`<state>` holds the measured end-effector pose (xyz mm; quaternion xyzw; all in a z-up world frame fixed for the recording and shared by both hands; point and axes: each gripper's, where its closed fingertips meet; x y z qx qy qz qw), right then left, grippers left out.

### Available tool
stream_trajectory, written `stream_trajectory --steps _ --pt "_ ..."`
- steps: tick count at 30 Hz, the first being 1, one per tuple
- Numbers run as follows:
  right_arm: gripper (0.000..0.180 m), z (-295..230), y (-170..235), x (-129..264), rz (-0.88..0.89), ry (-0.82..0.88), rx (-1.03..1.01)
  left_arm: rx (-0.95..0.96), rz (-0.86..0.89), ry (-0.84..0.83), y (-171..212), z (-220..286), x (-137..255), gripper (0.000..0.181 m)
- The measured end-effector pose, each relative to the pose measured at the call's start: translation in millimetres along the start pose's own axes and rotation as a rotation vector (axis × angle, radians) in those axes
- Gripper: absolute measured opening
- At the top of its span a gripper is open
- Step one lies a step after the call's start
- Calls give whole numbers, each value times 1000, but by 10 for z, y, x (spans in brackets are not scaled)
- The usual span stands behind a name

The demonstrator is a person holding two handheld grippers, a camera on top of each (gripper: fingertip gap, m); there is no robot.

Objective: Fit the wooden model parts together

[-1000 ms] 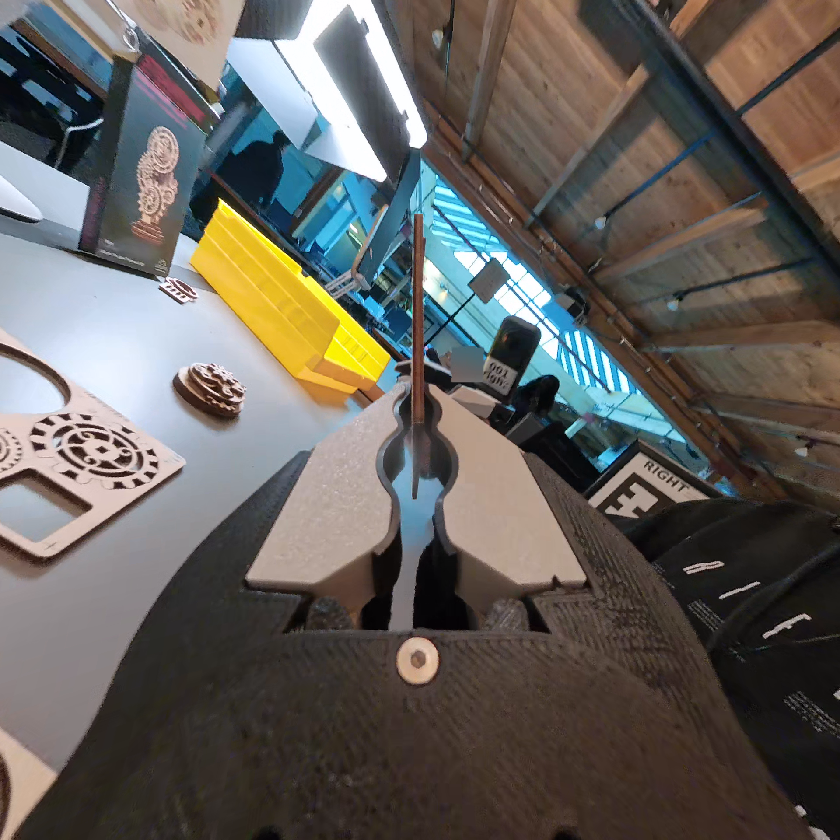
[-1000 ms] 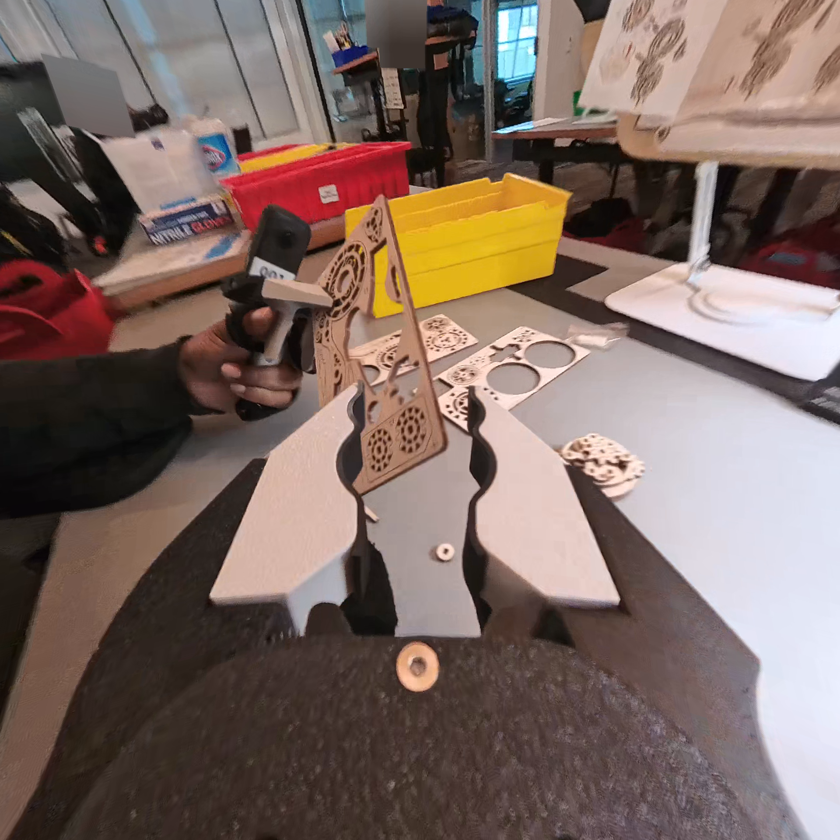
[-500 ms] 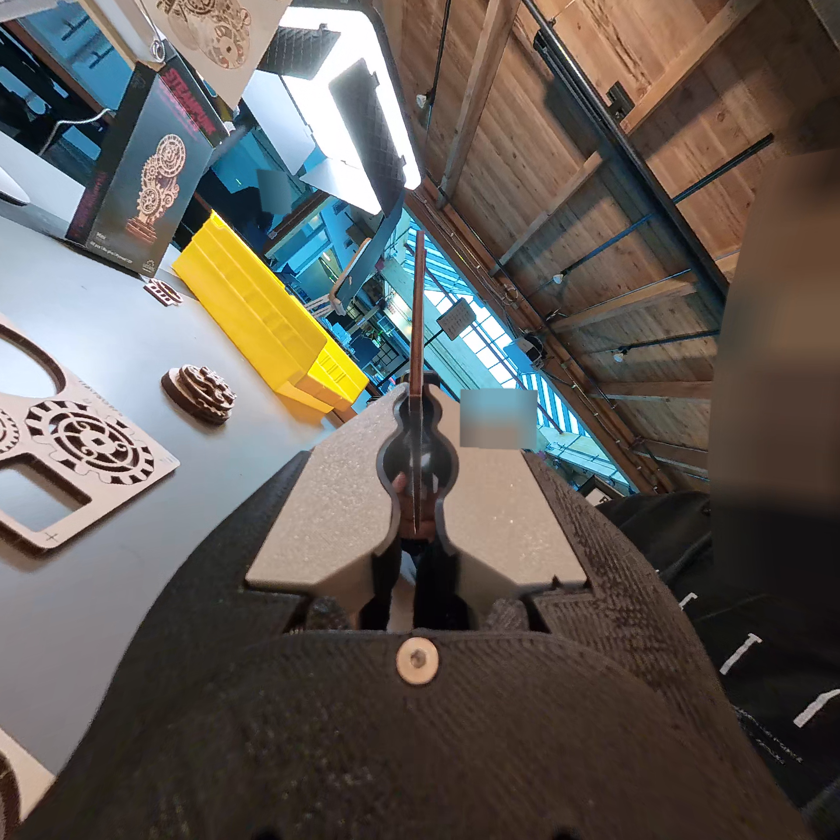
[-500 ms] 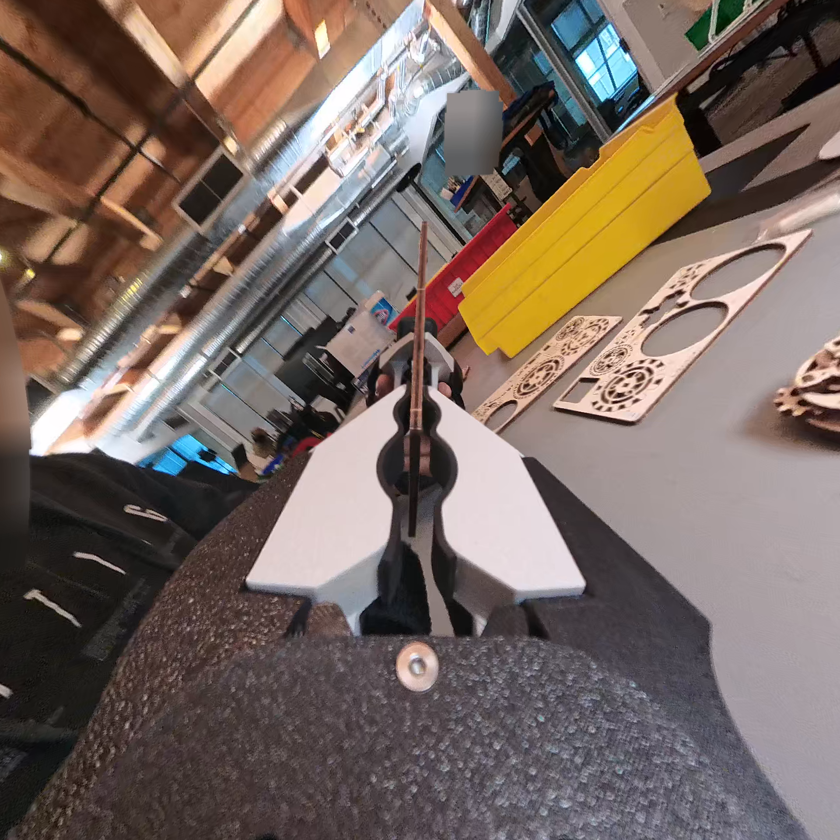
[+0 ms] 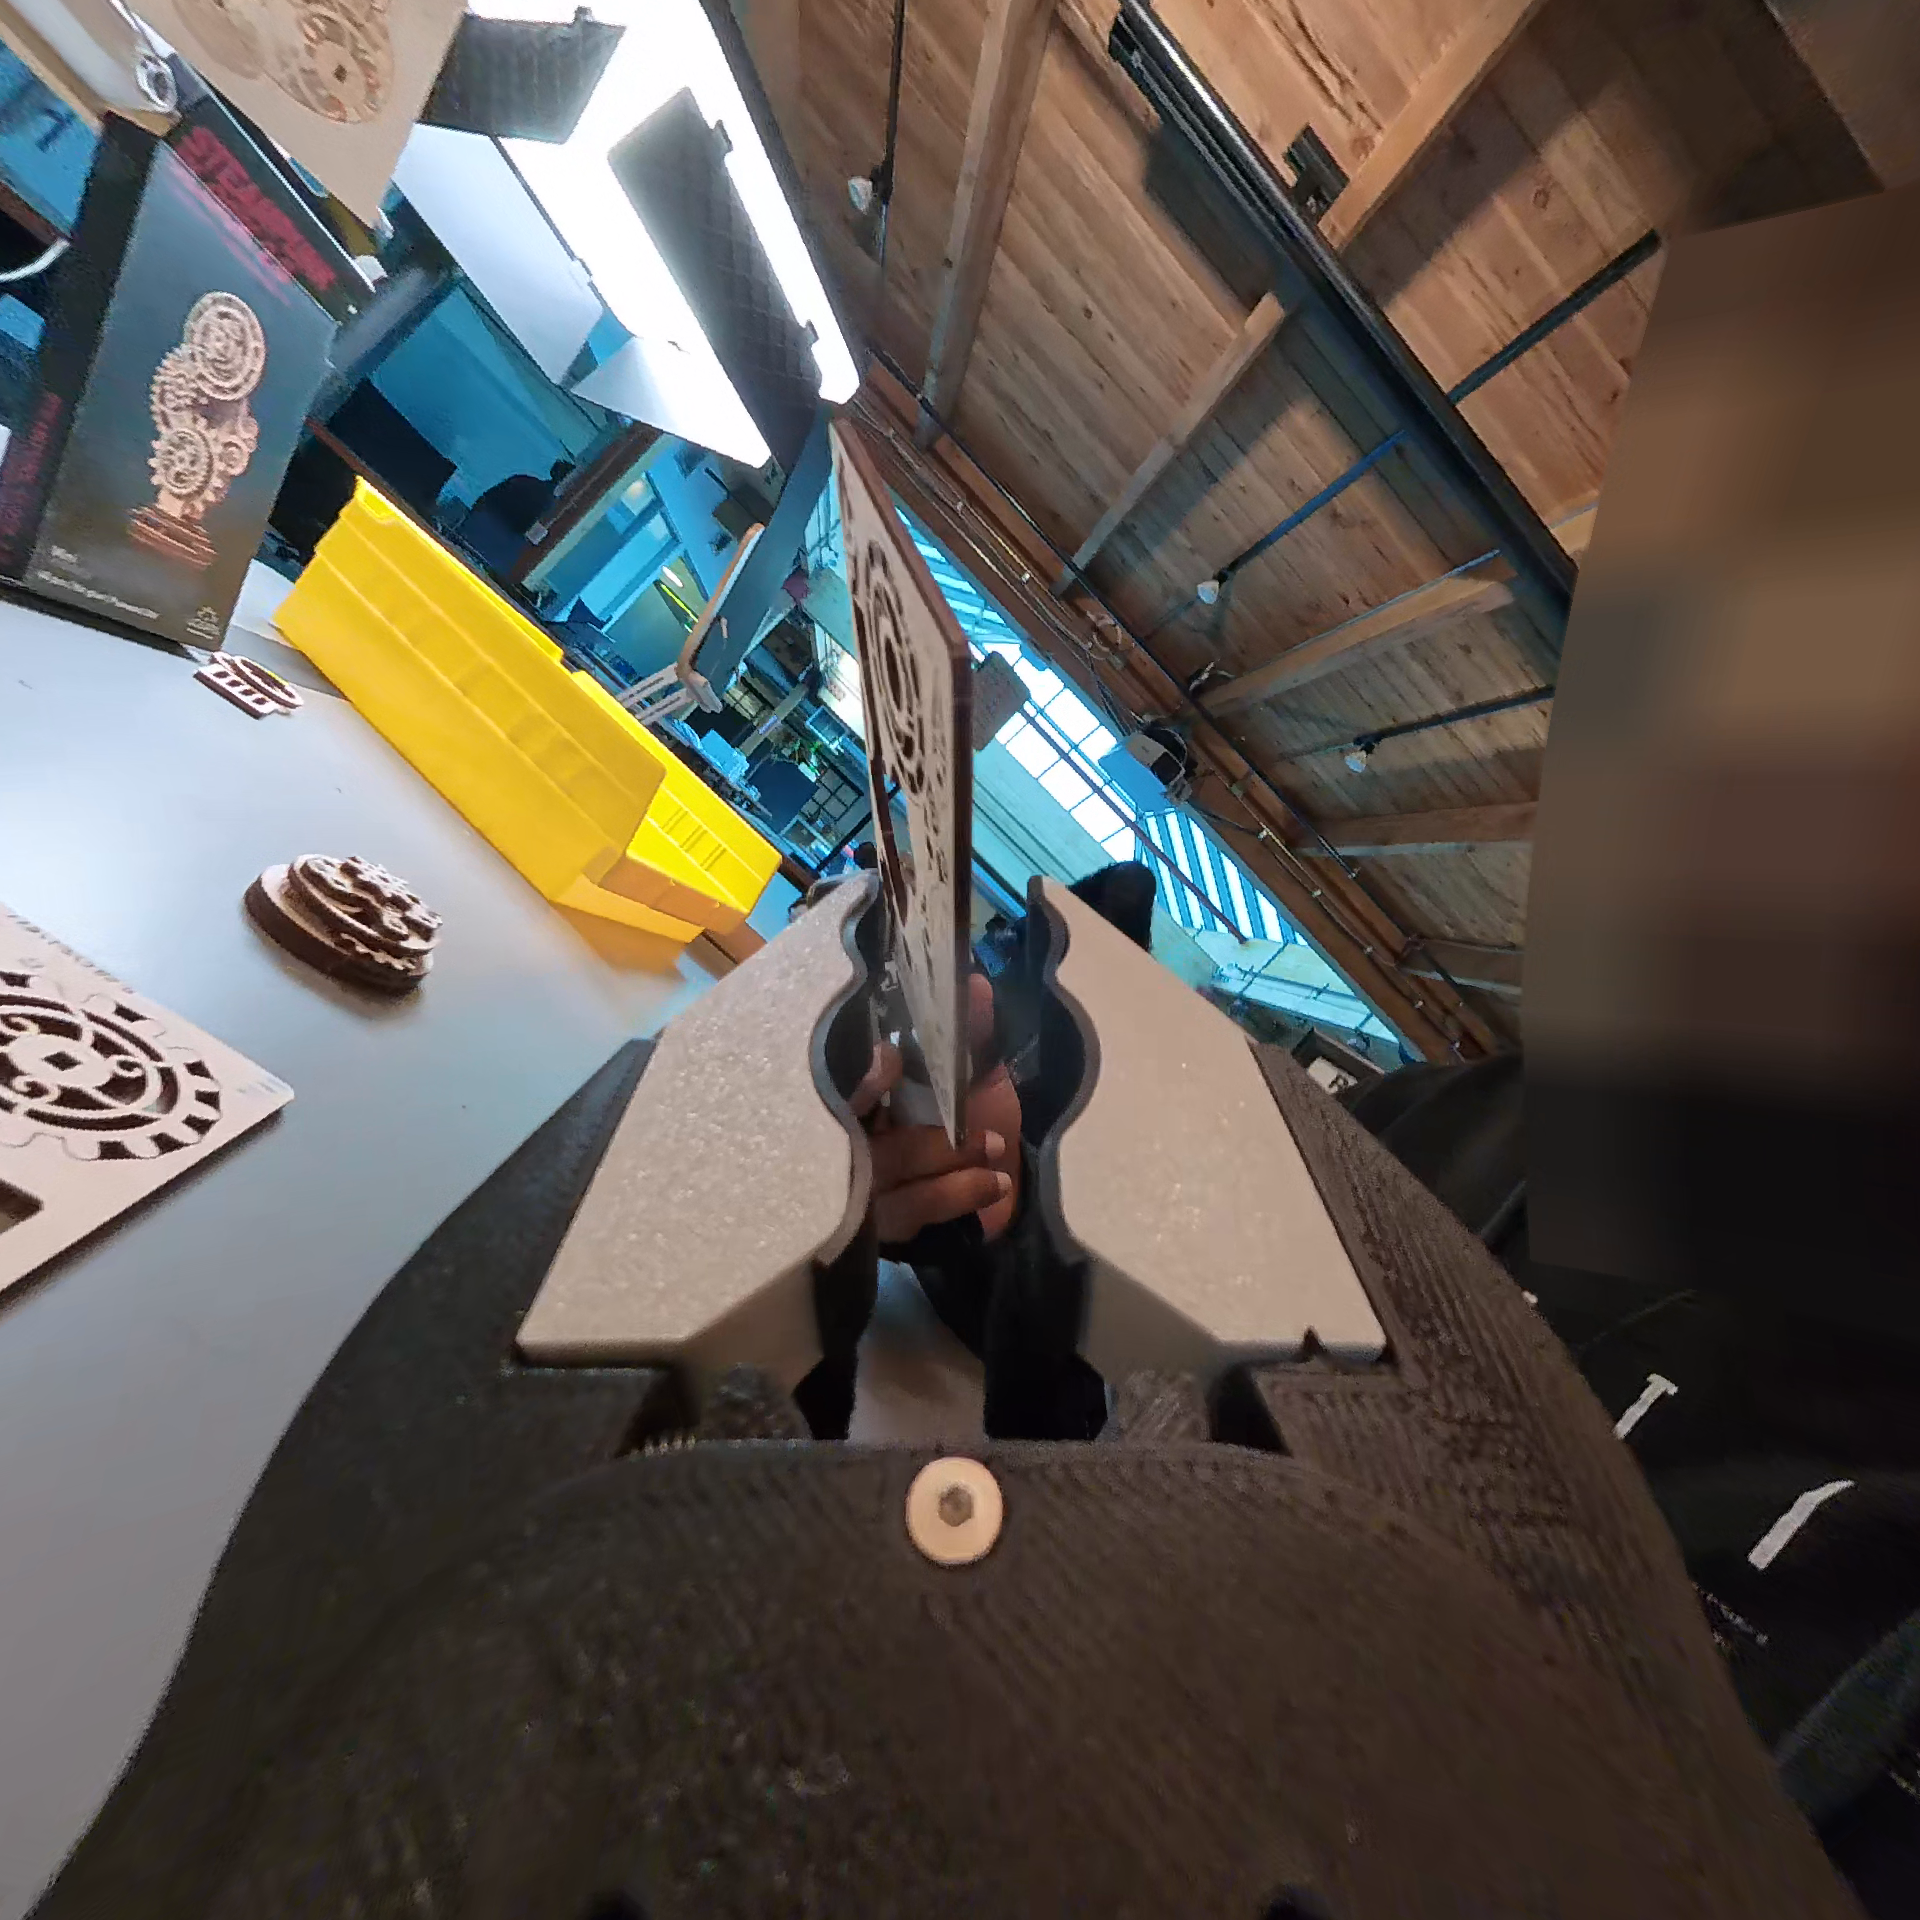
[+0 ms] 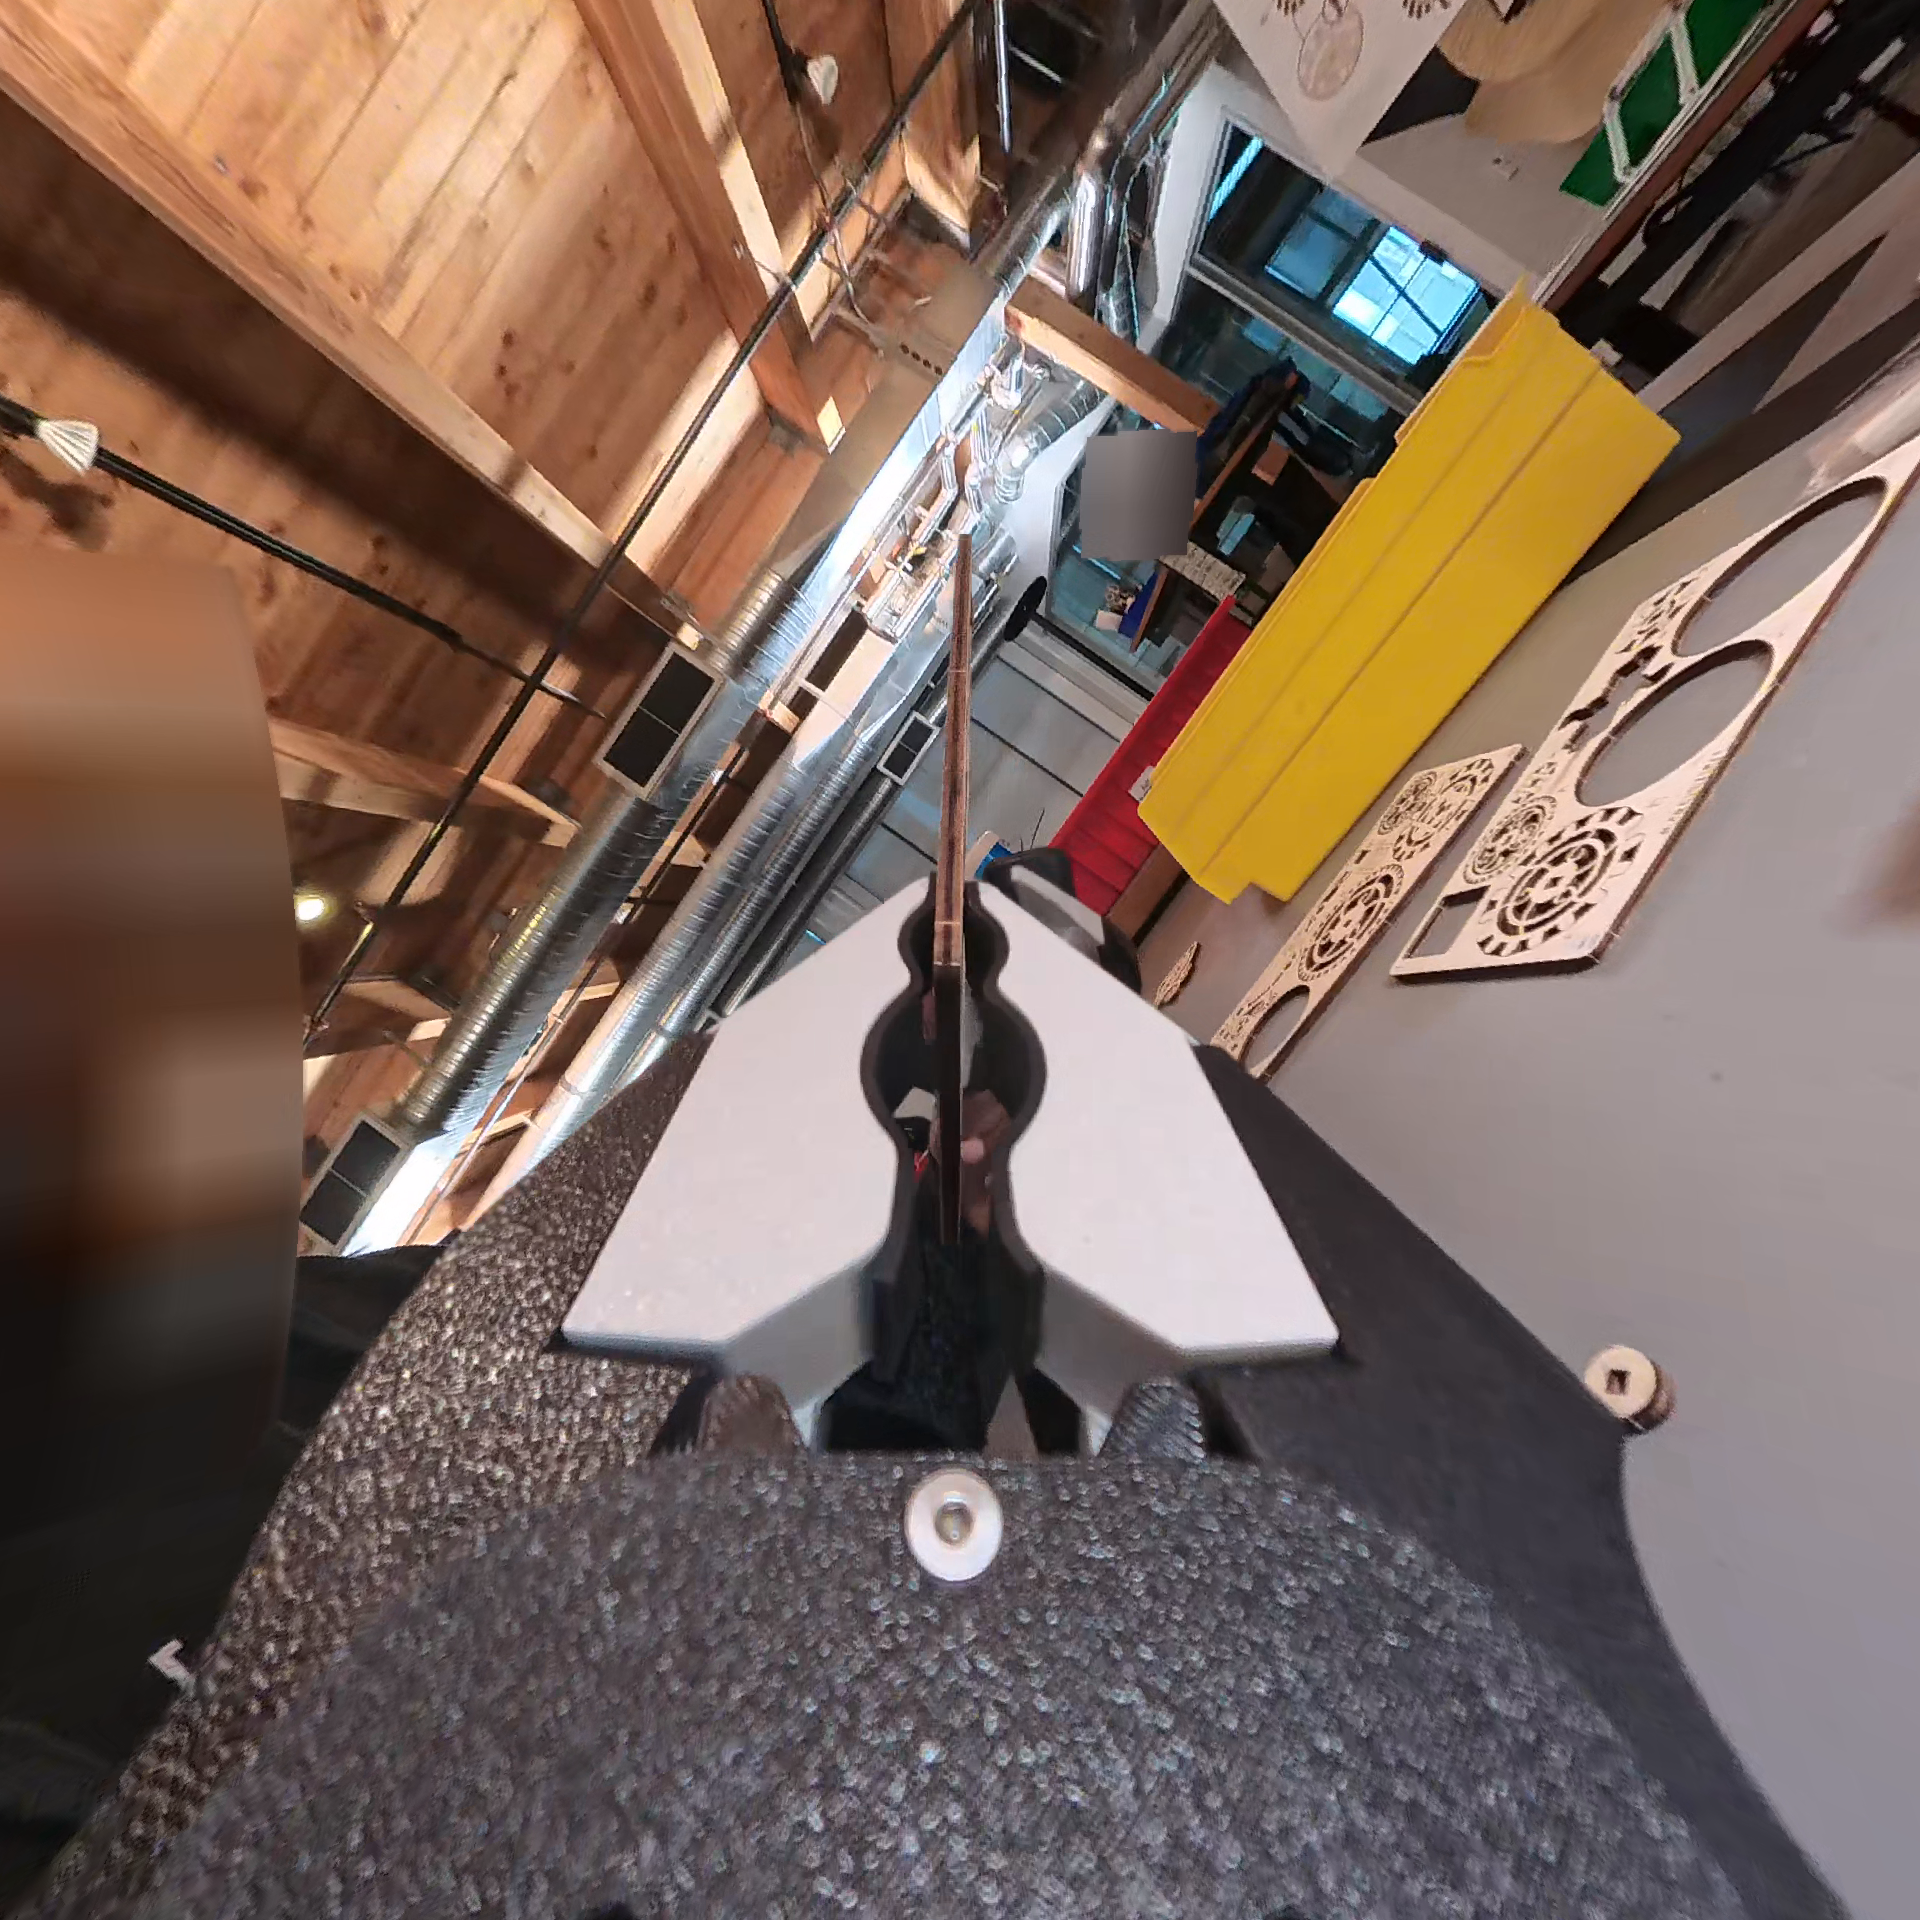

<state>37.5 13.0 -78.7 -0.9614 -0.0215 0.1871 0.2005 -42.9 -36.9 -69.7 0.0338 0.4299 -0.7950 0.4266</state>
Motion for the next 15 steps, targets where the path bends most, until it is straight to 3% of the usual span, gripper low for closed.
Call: stream_trajectory --steps 8,10,14,15 --pt "1 1 34 -5 2 20 63 -109 -143 -23 316 76 -184 18" --pt "1 -30 98 -30 -28 19 116 -136 -143 -68 331 53 -196 4" --pt "2 -93 226 -67 -104 27 256 -127 -223 -97 296 99 -108 1" --pt "9 -103 253 -72 -126 34 299 -143 -248 -114 236 135 -59 1"
Point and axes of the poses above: each gripper's, where its closed fingertips meet, x back along the fingers, y out of its underside, z = x × y across the jaws, and after that the axes turned 5 degrees about -x, right-handed
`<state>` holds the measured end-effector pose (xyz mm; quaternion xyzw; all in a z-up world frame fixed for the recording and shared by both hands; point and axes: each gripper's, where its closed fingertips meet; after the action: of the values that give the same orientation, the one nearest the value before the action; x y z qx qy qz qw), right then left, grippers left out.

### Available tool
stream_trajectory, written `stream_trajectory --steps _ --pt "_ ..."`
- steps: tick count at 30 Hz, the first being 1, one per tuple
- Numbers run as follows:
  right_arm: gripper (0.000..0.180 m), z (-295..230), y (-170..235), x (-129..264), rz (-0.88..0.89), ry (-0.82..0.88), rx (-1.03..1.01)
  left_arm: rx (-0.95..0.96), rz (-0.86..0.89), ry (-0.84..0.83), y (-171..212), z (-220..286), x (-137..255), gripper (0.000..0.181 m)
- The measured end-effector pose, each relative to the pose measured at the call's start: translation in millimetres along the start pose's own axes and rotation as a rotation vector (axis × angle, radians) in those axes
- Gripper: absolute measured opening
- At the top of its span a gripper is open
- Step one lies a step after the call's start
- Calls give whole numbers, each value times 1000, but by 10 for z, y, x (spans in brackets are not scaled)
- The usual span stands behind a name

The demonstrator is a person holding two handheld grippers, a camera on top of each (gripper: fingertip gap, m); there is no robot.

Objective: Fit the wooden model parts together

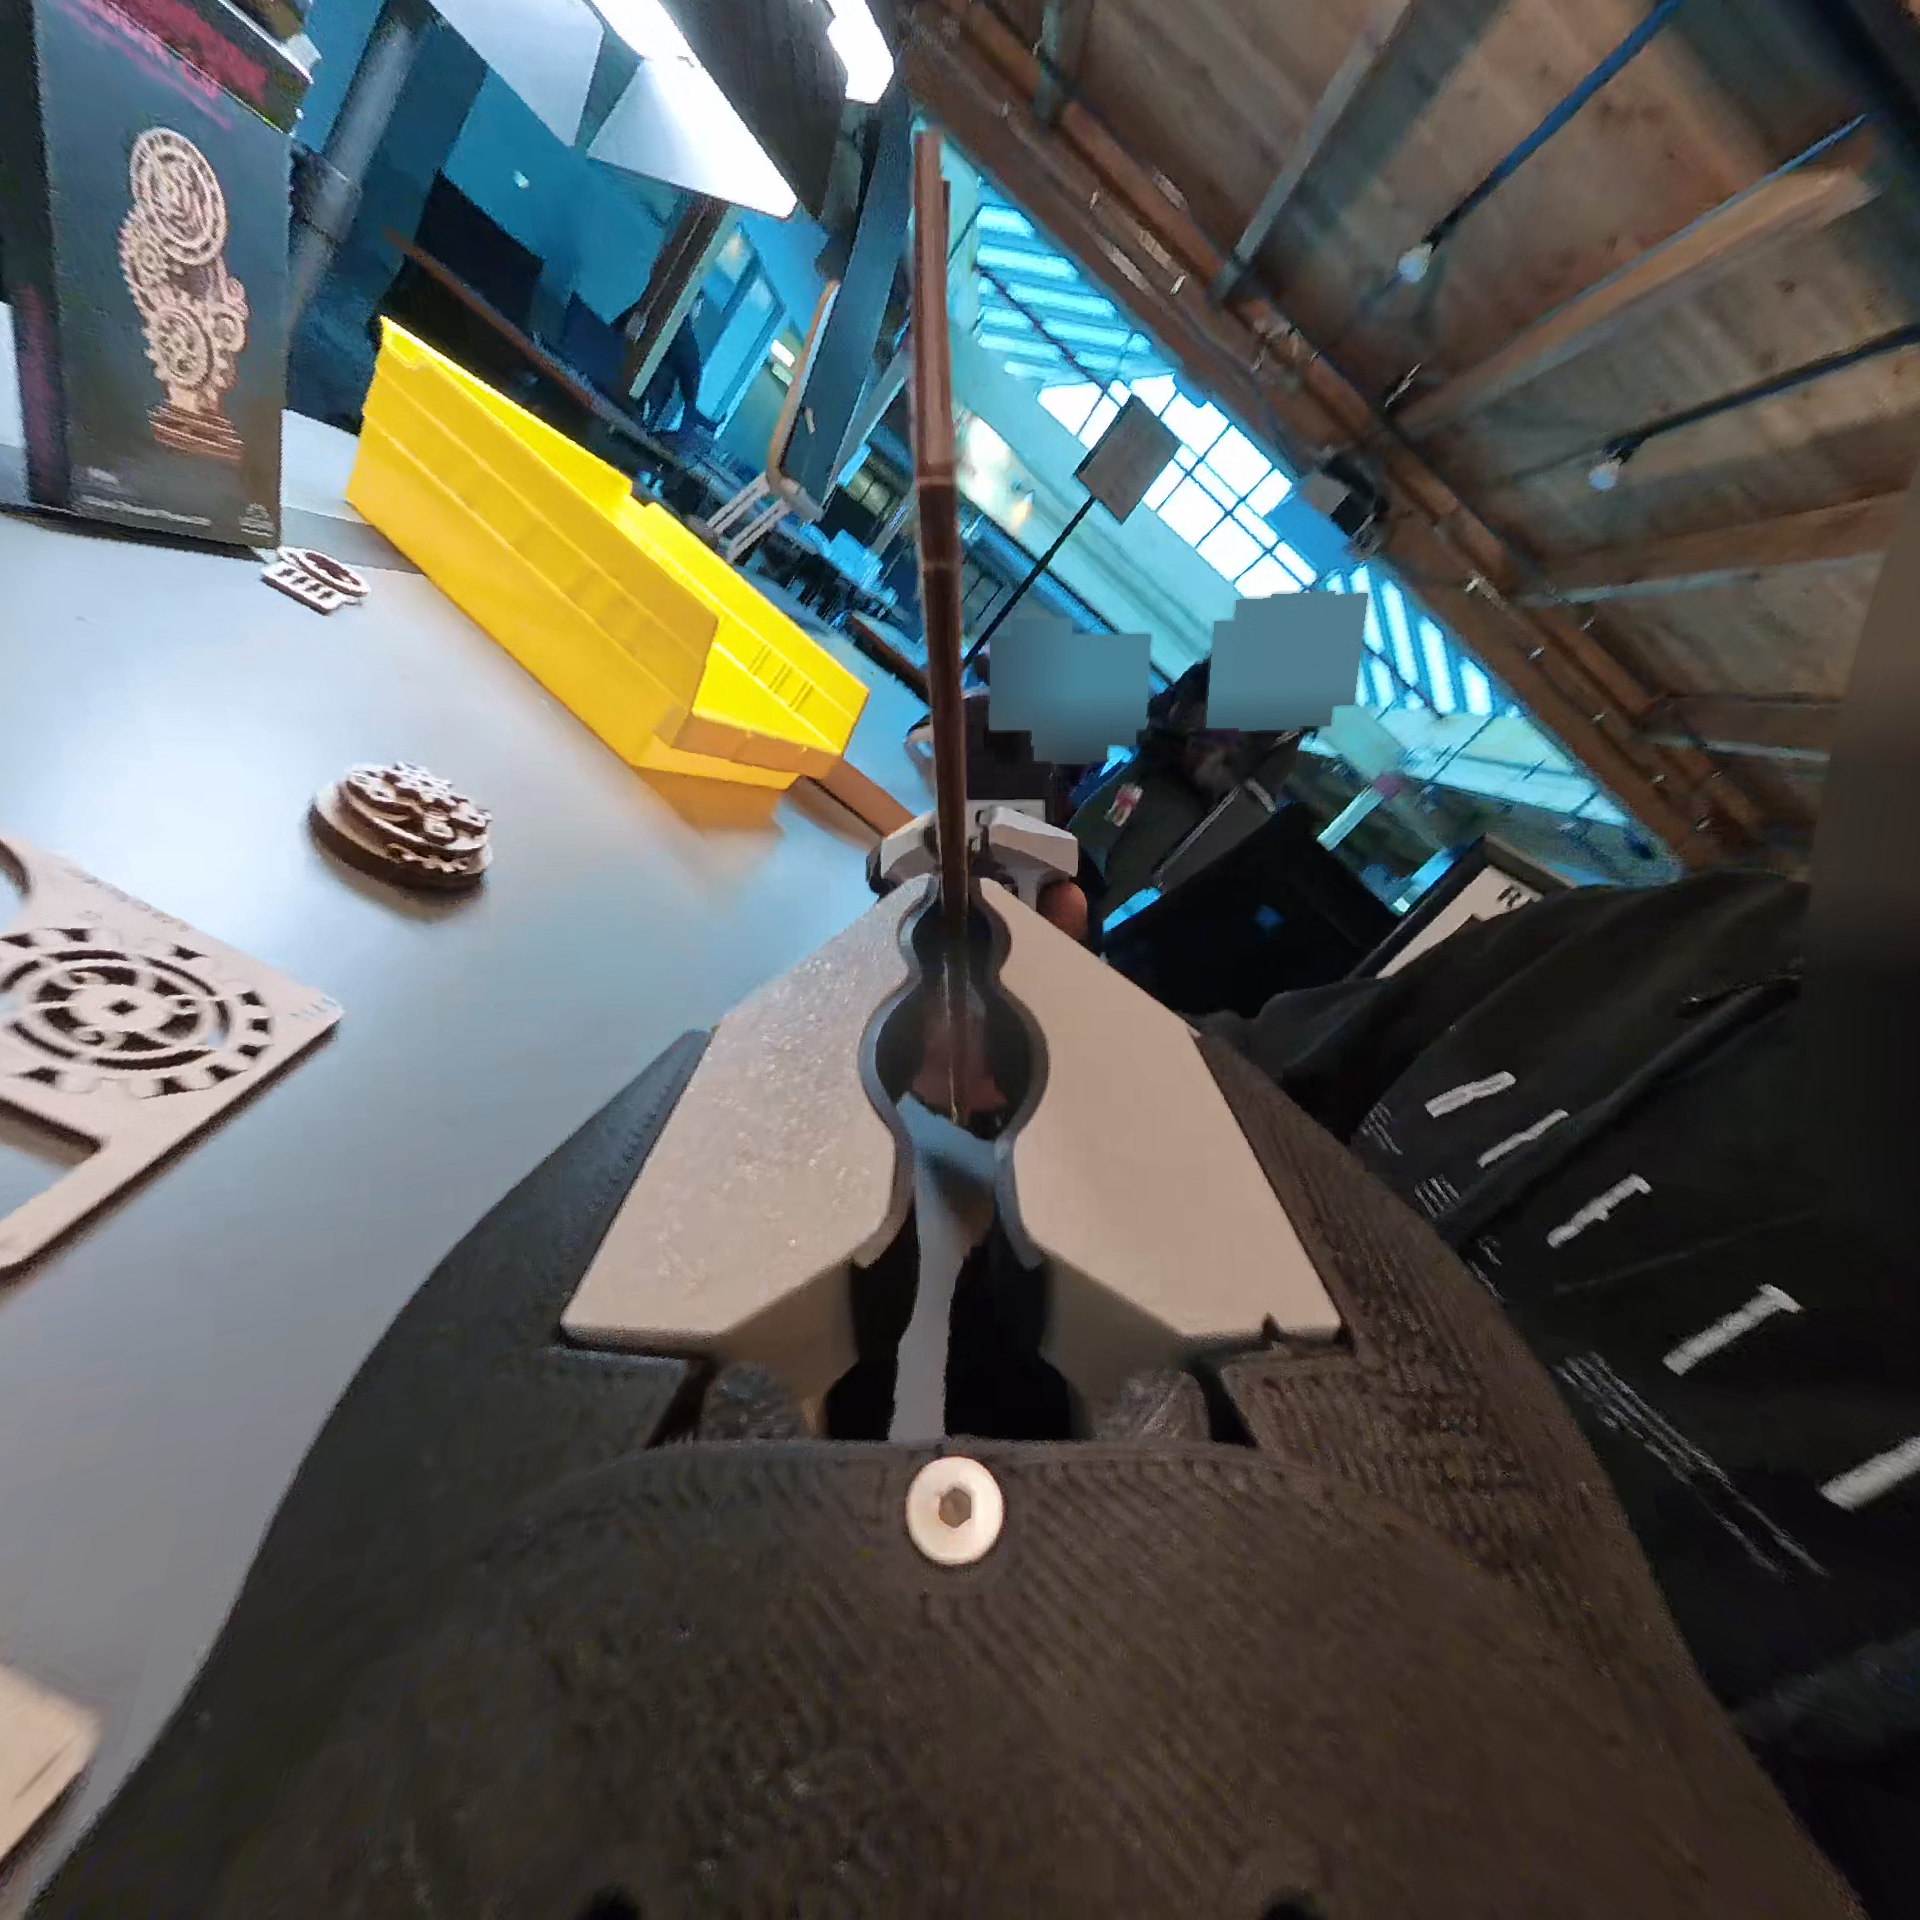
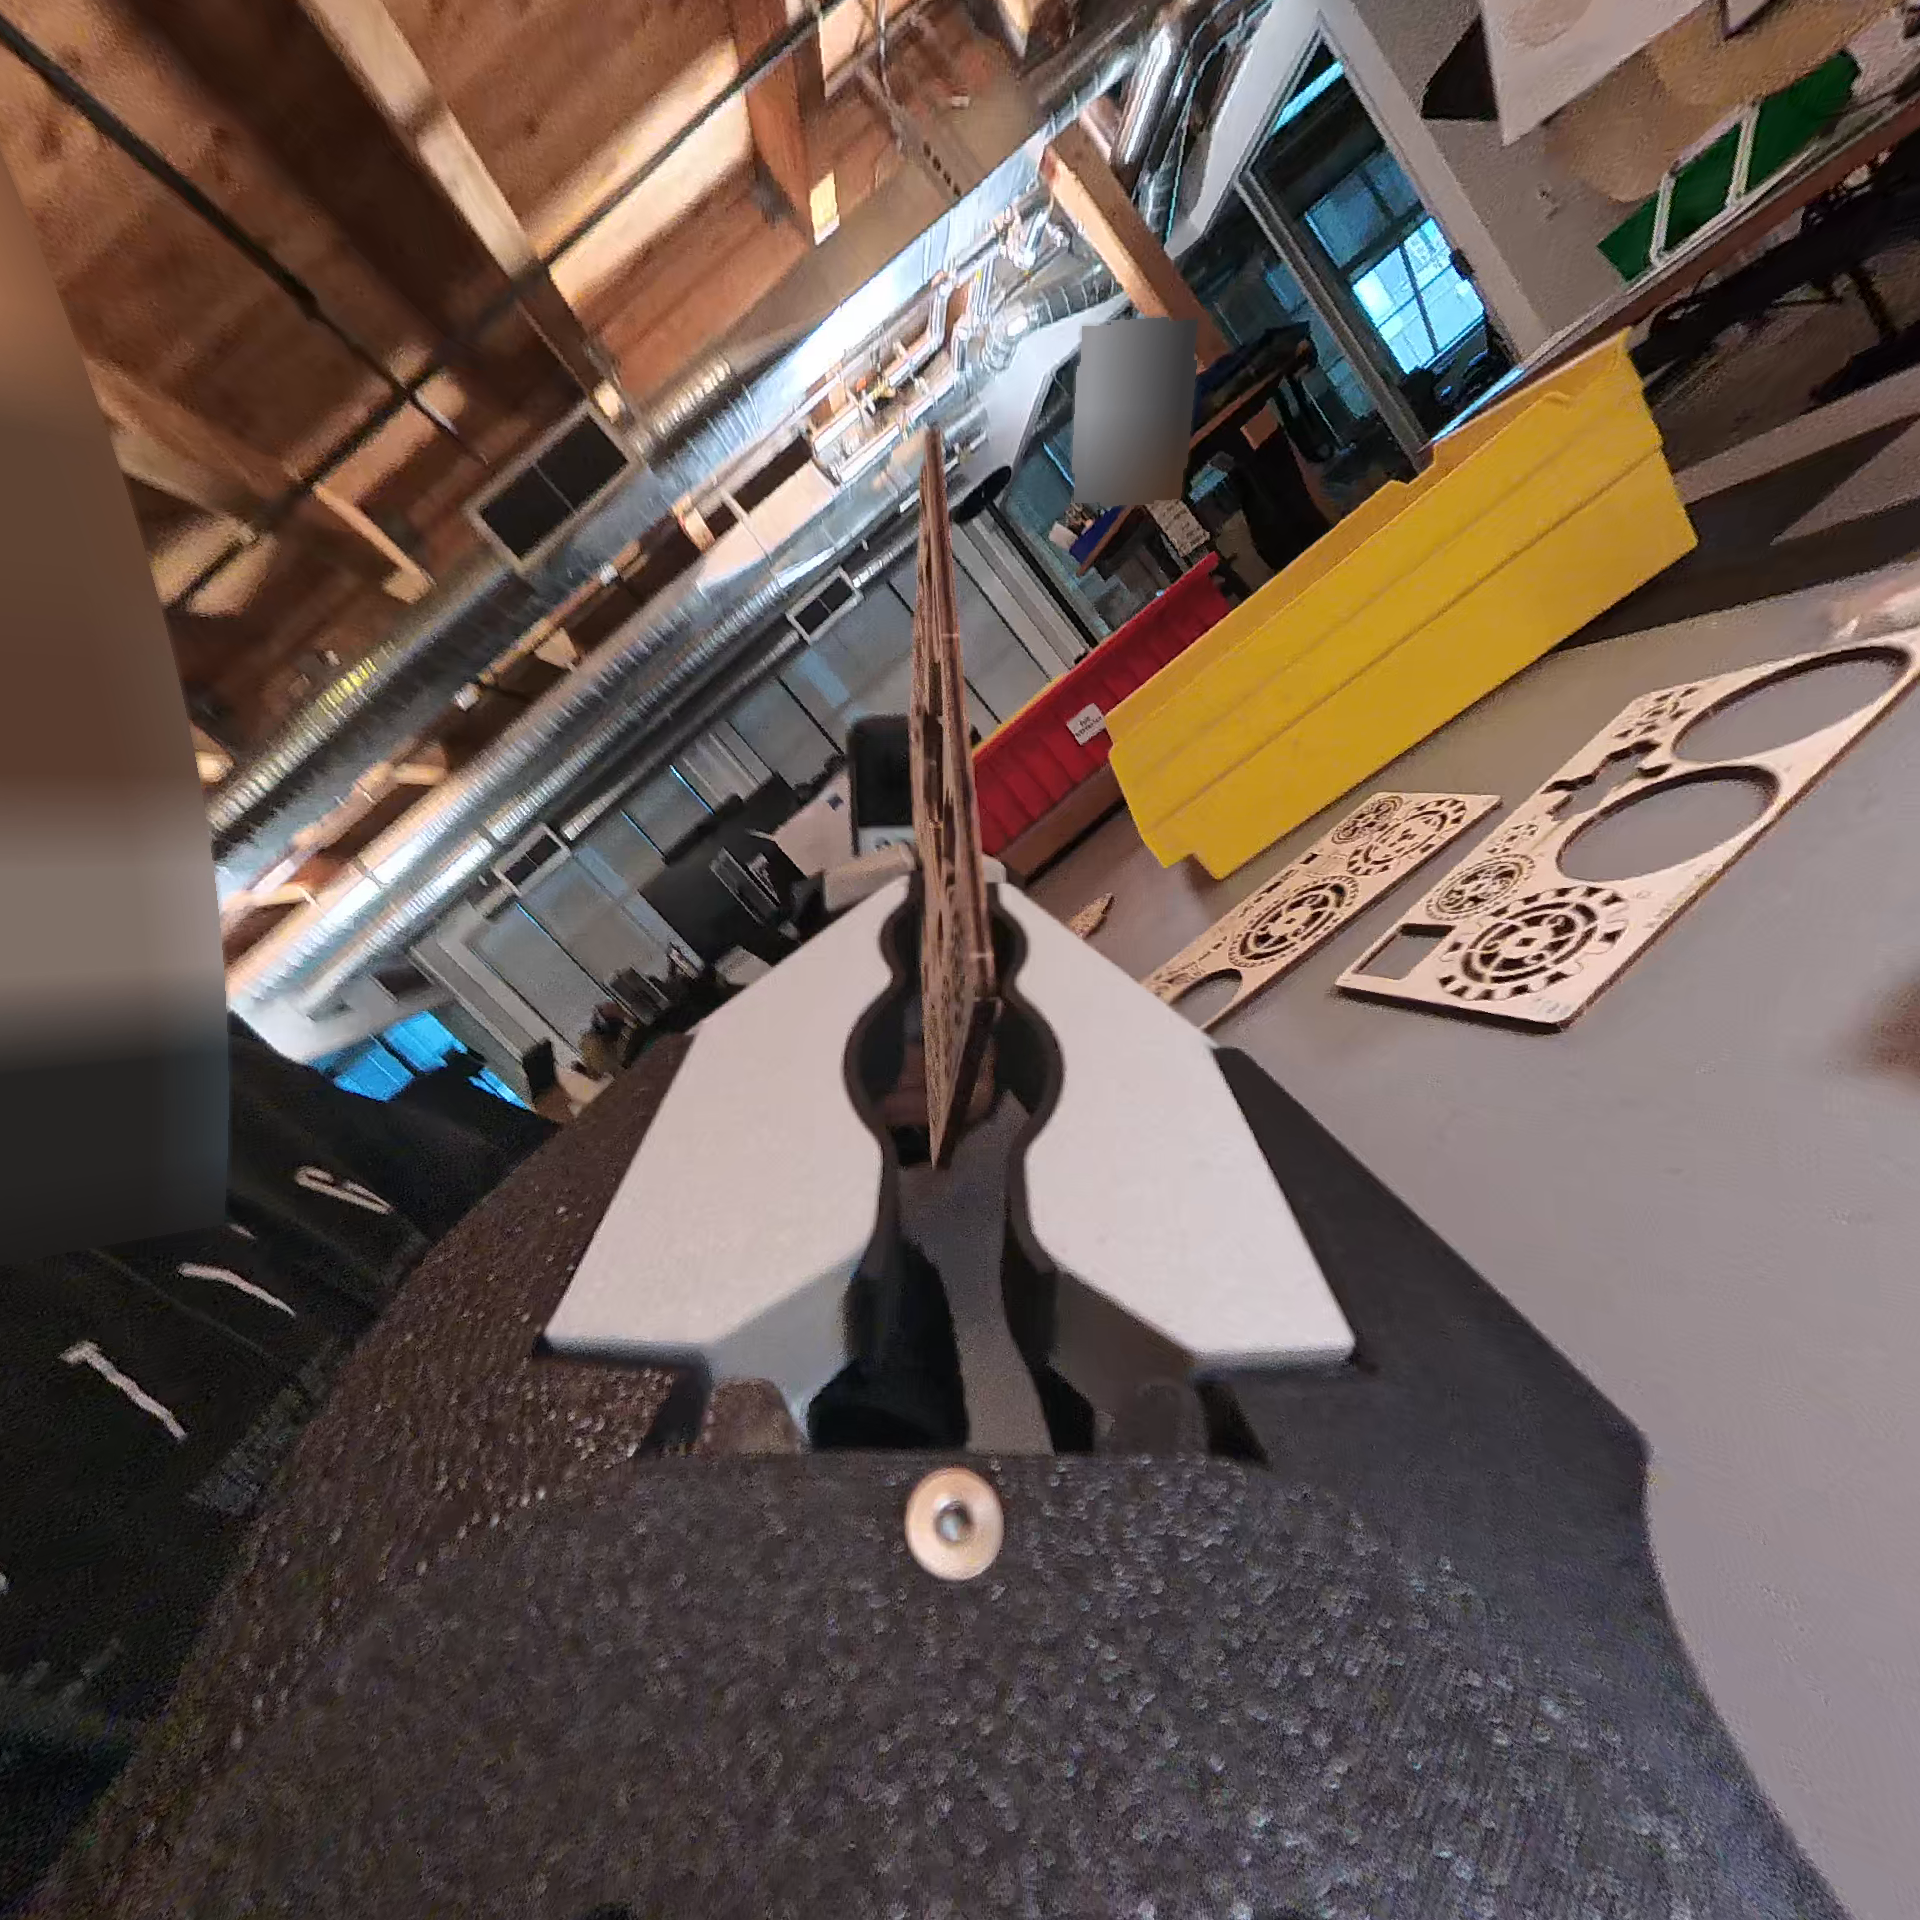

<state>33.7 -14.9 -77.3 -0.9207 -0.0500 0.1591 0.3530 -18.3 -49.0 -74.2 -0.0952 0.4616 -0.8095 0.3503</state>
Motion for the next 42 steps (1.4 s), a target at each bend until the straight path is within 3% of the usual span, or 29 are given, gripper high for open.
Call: stream_trajectory --steps 3,7,9,12,19,26,32,37,42 --pt "28 17 -15 26 -70 52 140 -37 -91 -40 -224 110 423 1" --pt "31 130 -192 206 -141 194 386 -35 -186 -304 -469 -9 1529 1" --pt "31 215 -282 304 -173 281 517 43 -228 -404 -441 -46 2015 1" --pt "31 299 -329 362 -197 353 622 197 -317 -451 -170 -109 2405 1" --pt "32 366 -130 262 -259 355 629 437 -455 -355 345 -339 2491 2" --pt "32 429 -102 262 -264 392 649 454 -590 -425 464 -611 2510 17" --pt "32 515 -70 273 -274 407 631 299 -652 -628 419 -750 2675 41" --pt "32 554 -38 255 -282 398 611 110 -631 -803 235 -810 2804 43" --pt "31 568 -22 249 -282 399 613 -199 -579 -815 59 -720 2429 40"
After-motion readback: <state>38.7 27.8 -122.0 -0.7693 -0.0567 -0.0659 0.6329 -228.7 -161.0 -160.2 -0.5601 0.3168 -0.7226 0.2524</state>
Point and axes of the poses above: each gripper's, where its closed fingertips meet, x back along the fingers, y out of its underside, z = x × y across the jaws, and after that the axes turned 5 degrees about -x, right-handed
